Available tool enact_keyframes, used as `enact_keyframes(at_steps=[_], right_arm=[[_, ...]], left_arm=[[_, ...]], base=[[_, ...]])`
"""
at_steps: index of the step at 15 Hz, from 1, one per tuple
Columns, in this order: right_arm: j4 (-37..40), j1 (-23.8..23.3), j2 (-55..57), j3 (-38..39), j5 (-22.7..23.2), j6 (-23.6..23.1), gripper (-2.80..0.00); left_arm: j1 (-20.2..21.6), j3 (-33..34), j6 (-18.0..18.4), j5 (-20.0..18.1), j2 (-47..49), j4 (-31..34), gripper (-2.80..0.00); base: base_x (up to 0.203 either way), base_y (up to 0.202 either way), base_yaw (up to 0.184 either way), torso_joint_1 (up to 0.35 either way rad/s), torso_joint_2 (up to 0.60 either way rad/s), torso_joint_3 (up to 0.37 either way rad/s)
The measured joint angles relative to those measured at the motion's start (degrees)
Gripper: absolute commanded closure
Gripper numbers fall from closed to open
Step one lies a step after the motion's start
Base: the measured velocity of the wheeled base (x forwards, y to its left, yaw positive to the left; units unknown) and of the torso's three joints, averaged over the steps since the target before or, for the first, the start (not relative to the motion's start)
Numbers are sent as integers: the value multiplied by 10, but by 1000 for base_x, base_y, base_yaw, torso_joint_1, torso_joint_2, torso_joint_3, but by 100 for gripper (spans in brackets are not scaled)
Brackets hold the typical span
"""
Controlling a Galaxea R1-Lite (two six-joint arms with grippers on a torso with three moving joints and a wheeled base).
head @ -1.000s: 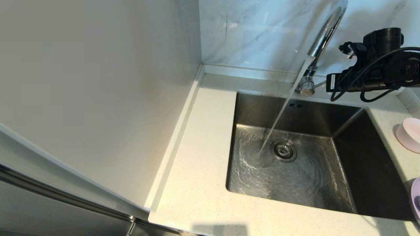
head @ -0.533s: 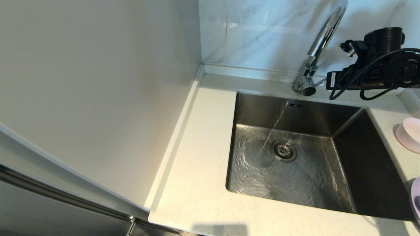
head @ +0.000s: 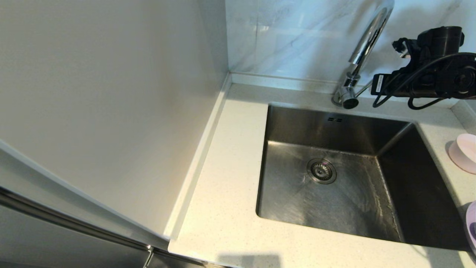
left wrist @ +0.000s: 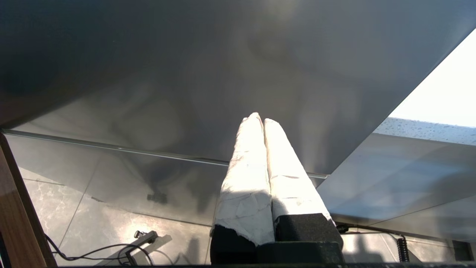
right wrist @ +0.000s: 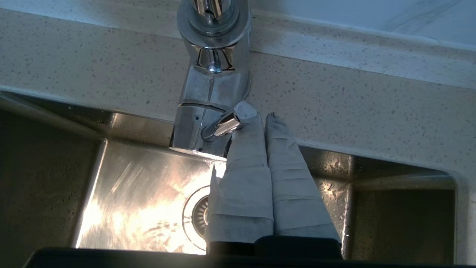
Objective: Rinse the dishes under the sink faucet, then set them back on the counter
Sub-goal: Turn off the faucet
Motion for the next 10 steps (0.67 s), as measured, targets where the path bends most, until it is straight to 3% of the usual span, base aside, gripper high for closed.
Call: enact_keyframes(at_steps=[7, 10], right_arm=[[5, -16, -5, 11, -6, -8, 0], [5, -32, -16, 42, -18, -38, 0]], left_arm=[[0, 0, 0, 0, 0, 0, 0], [0, 0, 0, 0, 0, 0, 0]], base=[[0, 0, 0, 0, 0, 0], [0, 0, 0, 0, 0, 0]])
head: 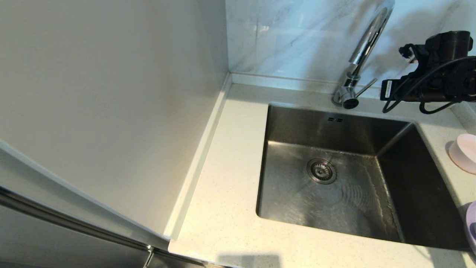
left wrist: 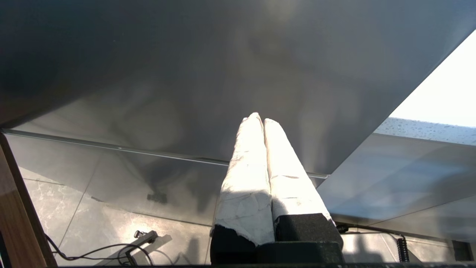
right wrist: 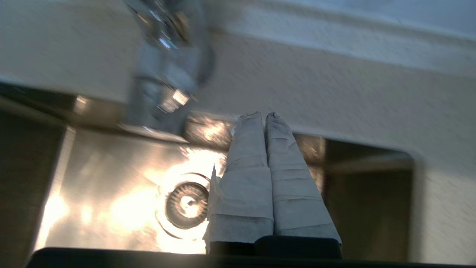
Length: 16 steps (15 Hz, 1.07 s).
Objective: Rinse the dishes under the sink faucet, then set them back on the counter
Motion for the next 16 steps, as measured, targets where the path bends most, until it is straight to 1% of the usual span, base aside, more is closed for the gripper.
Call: enact_keyframes(at_steps=[1, 5, 7, 9, 13, 16], right_arm=[[0, -5, -7, 18, -6, -11, 0], [0, -27, -46, 90, -37, -31, 0], [0, -41, -77, 140, -52, -52, 0], [0, -53, -113, 192, -64, -58, 0], [-3, -80, -204, 302, -70, -66, 0], [-3, -92, -281, 365, -70, -70, 0]], left_arm=[[0, 0, 0, 0, 0, 0, 0], [0, 0, 0, 0, 0, 0, 0], [0, 0, 0, 0, 0, 0, 0], [0, 0, 0, 0, 0, 0, 0], [0, 0, 0, 0, 0, 0, 0], [0, 0, 0, 0, 0, 0, 0]], base=[[0, 0, 0, 0, 0, 0], [0, 0, 0, 0, 0, 0], [0, 0, 0, 0, 0, 0], [0, 0, 0, 0, 0, 0], [0, 0, 0, 0, 0, 0], [0, 0, 0, 0, 0, 0]])
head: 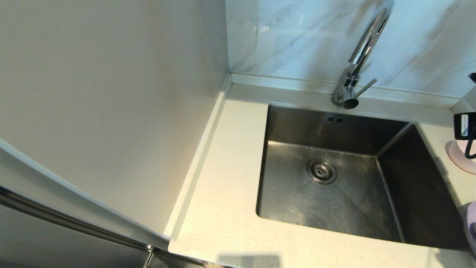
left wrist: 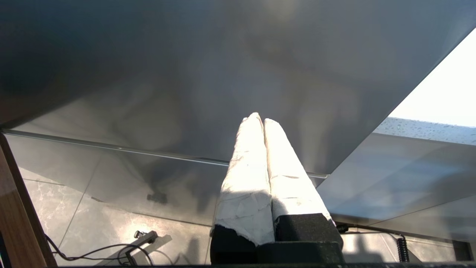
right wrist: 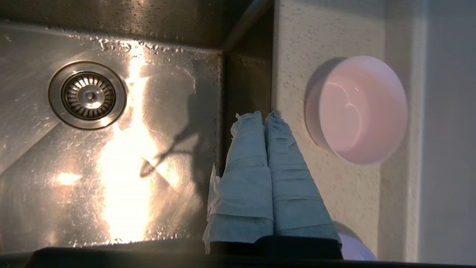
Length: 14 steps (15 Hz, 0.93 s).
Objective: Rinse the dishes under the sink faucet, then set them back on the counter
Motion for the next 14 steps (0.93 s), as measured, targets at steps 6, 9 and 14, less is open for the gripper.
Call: enact_keyframes(at_steps=[6, 9, 14], right_arm=[[-1, 7, -193, 84, 23, 52, 0], [1, 15, -301, 125, 53, 80, 0], [1, 64, -464, 248, 57, 88, 0]], left_arm=[[0, 0, 0, 0, 0, 0, 0], [0, 0, 0, 0, 0, 0, 0], [0, 0, 0, 0, 0, 0, 0]], base=[[0, 0, 0, 0, 0, 0], [0, 0, 0, 0, 0, 0], [0, 0, 0, 0, 0, 0]])
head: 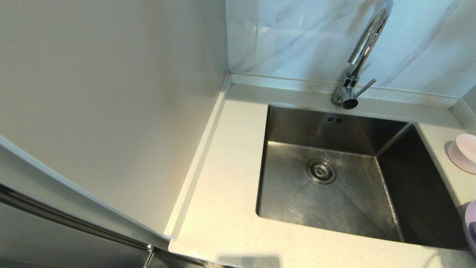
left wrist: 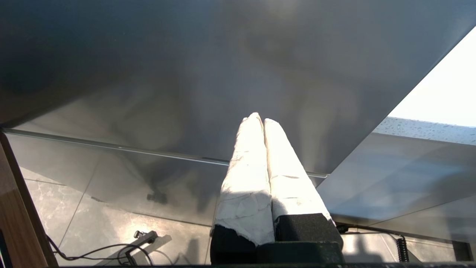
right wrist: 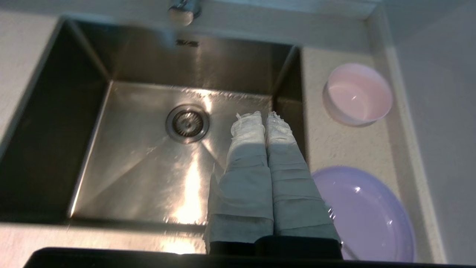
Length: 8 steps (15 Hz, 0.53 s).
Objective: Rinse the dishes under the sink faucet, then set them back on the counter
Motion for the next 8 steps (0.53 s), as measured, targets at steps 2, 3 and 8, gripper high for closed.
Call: enact_keyframes(at_steps=[2, 3, 8], right_arm=[[0, 30, -63, 62, -14, -3, 0], [-1, 46, -90, 86, -25, -8, 0], [-1, 79, -190, 163, -45, -34, 0]], left_arm=[[0, 0, 0, 0, 0, 0, 0], [0, 0, 0, 0, 0, 0, 0], [0, 0, 0, 0, 0, 0, 0]], base=[[0, 0, 0, 0, 0, 0], [0, 0, 0, 0, 0, 0], [0, 0, 0, 0, 0, 0]])
